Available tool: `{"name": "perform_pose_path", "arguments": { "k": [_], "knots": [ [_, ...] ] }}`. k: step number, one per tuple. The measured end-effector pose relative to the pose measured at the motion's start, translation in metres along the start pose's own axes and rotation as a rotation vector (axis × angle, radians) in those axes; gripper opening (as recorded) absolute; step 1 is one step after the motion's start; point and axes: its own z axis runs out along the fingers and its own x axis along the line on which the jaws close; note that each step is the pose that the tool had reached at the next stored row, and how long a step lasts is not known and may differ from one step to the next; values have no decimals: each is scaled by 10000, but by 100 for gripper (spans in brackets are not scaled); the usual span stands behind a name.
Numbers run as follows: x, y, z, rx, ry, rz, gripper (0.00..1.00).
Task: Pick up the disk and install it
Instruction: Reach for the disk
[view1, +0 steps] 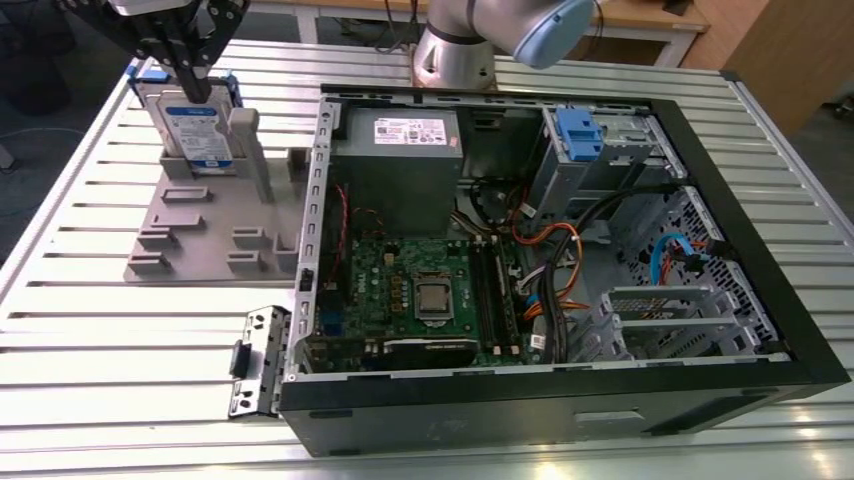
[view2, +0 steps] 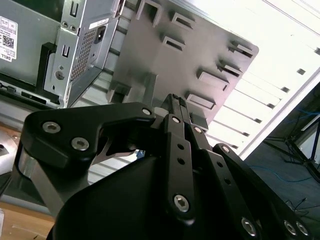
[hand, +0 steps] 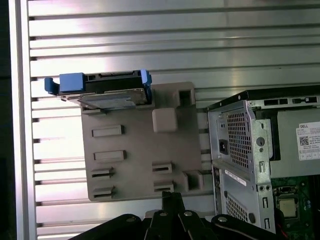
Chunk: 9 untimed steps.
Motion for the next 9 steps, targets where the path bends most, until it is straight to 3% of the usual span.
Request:
{"name": "perform_pose_path", "arguments": {
  "k": [9],
  "knots": [
    [67,-5,0,0,-1,0,10]
  ]
}}
